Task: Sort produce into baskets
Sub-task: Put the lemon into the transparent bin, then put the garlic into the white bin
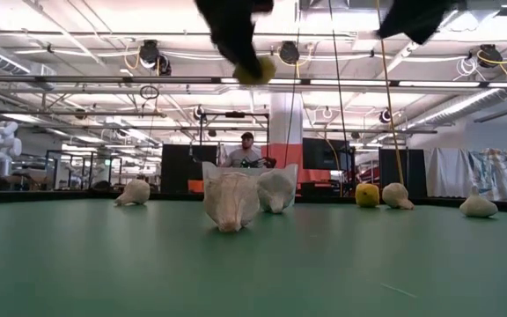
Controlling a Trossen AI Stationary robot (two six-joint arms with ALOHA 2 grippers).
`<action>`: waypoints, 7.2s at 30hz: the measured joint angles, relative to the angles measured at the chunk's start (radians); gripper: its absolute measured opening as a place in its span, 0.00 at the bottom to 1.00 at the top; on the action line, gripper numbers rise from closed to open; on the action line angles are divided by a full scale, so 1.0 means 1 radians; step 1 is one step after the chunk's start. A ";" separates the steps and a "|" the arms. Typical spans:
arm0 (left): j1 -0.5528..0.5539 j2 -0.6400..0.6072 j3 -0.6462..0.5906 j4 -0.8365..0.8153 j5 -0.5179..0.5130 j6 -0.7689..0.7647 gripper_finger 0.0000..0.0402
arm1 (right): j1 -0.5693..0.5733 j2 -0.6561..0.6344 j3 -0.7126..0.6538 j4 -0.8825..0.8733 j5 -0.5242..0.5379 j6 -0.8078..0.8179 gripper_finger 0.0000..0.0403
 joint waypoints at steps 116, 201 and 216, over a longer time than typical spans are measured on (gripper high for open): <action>0.498 0.233 0.264 0.003 0.401 -0.037 0.78 | -1.246 0.464 0.101 -0.197 -0.391 0.018 0.92; 0.504 -0.314 -0.779 0.695 0.588 -0.230 0.78 | -1.009 0.689 0.499 0.356 -0.471 -0.189 0.77; 0.506 -0.459 -0.778 0.511 0.470 -0.155 0.78 | -1.015 0.608 0.499 0.238 -0.557 -0.194 0.86</action>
